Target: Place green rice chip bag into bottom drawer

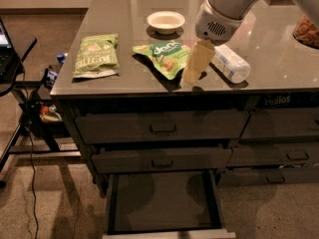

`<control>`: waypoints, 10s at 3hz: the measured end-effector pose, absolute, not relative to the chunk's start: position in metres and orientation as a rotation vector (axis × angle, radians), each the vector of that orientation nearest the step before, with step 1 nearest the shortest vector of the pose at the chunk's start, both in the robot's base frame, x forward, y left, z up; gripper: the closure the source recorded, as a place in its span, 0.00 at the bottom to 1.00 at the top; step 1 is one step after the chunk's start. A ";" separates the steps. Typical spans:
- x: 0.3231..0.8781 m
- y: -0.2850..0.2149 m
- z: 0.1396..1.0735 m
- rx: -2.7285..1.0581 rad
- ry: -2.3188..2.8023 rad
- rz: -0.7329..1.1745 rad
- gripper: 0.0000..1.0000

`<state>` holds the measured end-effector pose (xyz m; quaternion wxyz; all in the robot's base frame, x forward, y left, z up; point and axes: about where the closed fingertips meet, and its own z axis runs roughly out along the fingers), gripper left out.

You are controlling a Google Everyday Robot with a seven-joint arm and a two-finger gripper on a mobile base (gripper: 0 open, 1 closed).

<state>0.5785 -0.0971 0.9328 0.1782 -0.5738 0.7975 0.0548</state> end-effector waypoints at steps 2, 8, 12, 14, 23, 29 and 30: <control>0.618 -0.080 0.917 -1.544 2.311 0.202 0.00; 0.716 -0.041 0.907 -1.432 2.357 0.233 0.00; 0.742 -0.081 0.854 -1.303 2.486 0.319 0.00; 0.744 -0.071 0.838 -1.310 2.488 0.360 0.19; 0.724 -0.061 0.873 -1.278 2.374 0.396 1.00; 0.579 -0.100 0.864 -1.318 2.438 0.389 1.00; 0.541 -0.100 0.855 -1.266 2.472 0.410 1.00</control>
Offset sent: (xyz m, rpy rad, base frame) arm 0.0789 0.0311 -0.0195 0.0421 0.0390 -0.1073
